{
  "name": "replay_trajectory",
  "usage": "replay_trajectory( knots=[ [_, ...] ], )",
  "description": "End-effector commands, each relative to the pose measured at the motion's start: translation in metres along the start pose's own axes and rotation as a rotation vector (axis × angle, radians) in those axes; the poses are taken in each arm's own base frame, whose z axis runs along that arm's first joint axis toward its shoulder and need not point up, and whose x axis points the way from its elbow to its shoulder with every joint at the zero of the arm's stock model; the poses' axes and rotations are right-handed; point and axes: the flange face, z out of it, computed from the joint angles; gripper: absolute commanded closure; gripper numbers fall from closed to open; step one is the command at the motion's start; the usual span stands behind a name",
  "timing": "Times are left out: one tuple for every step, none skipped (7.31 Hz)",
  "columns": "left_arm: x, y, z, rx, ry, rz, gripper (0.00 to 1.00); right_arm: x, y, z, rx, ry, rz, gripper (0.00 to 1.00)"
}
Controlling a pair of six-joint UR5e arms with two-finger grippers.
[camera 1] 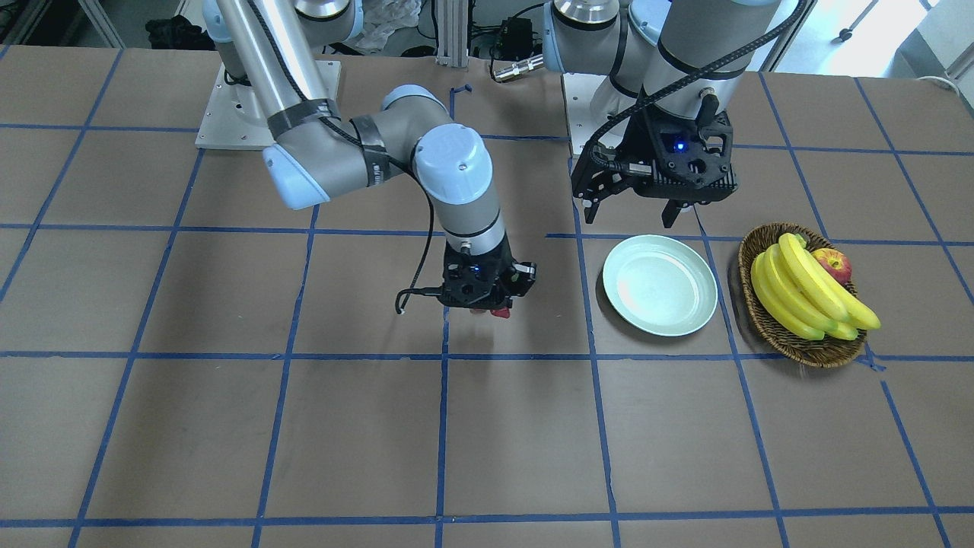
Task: Collect all strawberries into plate
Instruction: 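Carry the strawberry with the right gripper and set it beside the others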
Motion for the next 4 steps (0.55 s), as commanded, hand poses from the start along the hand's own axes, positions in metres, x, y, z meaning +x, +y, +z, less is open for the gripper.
replay_trajectory(
  knots=[
    [0.0, 0.0, 0.001, -0.003, 0.0, 0.0, 0.0, -0.018, 0.01, 0.037, -0.045, 0.03, -0.007, 1.0],
    [0.0, 0.0, 0.0, -0.001, 0.0, 0.0, 0.0, -0.015, 0.013, 0.044, -0.06, 0.035, -0.006, 0.77],
    [0.0, 0.0, 0.0, -0.001, 0.0, 0.0, 0.0, -0.015, 0.012, 0.04, -0.052, 0.036, -0.013, 0.01],
    [0.0, 0.0, -0.001, 0.002, 0.0, 0.0, 0.0, -0.016, 0.012, 0.028, -0.035, 0.032, -0.021, 0.0]
  ],
)
